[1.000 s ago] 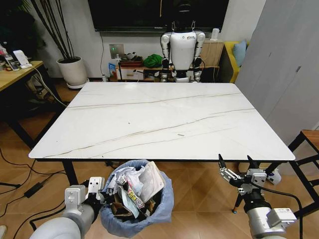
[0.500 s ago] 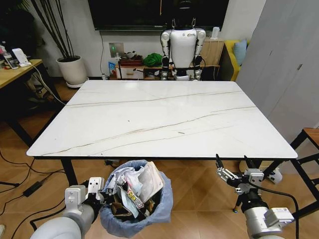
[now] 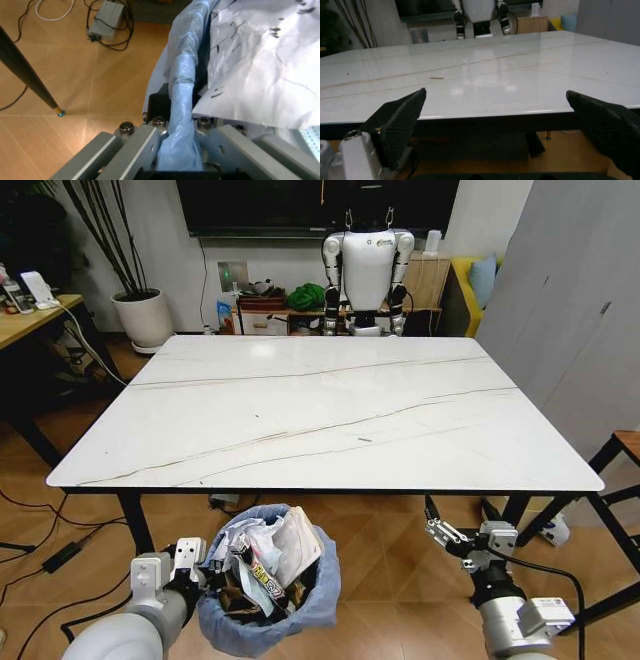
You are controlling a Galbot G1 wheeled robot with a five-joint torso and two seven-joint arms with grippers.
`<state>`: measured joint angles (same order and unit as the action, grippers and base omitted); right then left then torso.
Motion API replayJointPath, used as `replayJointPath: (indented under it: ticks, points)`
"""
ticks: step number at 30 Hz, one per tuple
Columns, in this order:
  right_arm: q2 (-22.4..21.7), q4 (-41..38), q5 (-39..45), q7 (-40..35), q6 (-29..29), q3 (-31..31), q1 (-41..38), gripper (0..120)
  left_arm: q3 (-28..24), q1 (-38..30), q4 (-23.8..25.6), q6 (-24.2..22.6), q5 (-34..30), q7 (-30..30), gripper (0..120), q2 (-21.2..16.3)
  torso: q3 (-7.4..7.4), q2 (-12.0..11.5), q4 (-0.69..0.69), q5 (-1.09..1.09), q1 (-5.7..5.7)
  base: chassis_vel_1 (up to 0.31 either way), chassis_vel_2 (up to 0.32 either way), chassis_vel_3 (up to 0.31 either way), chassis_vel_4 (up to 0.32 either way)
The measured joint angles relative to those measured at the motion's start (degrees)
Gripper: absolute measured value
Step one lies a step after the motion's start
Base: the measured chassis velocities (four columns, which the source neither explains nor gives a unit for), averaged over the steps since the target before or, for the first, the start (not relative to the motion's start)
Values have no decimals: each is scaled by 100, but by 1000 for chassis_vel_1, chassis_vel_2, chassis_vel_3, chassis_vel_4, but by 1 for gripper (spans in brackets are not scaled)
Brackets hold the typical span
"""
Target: Pick up the trash bin and place the trash from the table into it.
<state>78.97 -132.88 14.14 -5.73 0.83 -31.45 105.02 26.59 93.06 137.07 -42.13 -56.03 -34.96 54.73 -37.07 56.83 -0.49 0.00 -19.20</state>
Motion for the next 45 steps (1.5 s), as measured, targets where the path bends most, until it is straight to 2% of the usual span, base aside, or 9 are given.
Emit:
replayJointPath:
  ticks: [45]
  points:
    - [144, 274, 10, -33, -2, 102, -34, 100, 78, 95, 17, 0, 53, 121, 0, 57, 666, -1187, 0, 0, 520, 0, 0, 0, 0]
